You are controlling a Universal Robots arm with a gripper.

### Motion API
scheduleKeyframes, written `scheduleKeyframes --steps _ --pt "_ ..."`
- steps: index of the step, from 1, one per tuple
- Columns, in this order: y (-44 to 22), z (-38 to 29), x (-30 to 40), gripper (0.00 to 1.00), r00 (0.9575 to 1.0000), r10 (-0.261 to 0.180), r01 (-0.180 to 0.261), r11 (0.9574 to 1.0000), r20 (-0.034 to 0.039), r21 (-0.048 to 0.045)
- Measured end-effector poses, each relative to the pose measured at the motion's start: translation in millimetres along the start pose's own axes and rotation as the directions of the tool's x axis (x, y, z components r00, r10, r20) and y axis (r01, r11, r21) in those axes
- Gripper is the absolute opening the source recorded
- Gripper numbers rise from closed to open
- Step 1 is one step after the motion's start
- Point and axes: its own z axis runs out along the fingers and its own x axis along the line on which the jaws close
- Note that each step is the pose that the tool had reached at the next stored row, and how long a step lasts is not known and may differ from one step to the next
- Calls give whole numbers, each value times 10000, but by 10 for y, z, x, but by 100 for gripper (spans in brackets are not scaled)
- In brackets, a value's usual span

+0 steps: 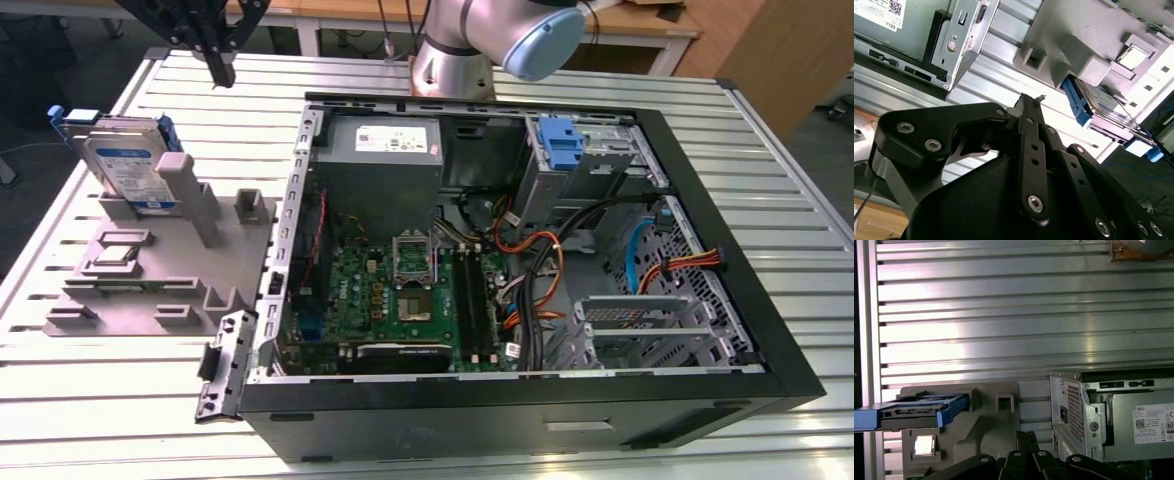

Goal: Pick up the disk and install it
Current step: 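Reach for the disk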

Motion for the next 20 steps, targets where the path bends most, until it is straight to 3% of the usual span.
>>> scheduleKeyframes --steps 20 --pt "-5 0 59 10 10000 0 0 10000 0 0"
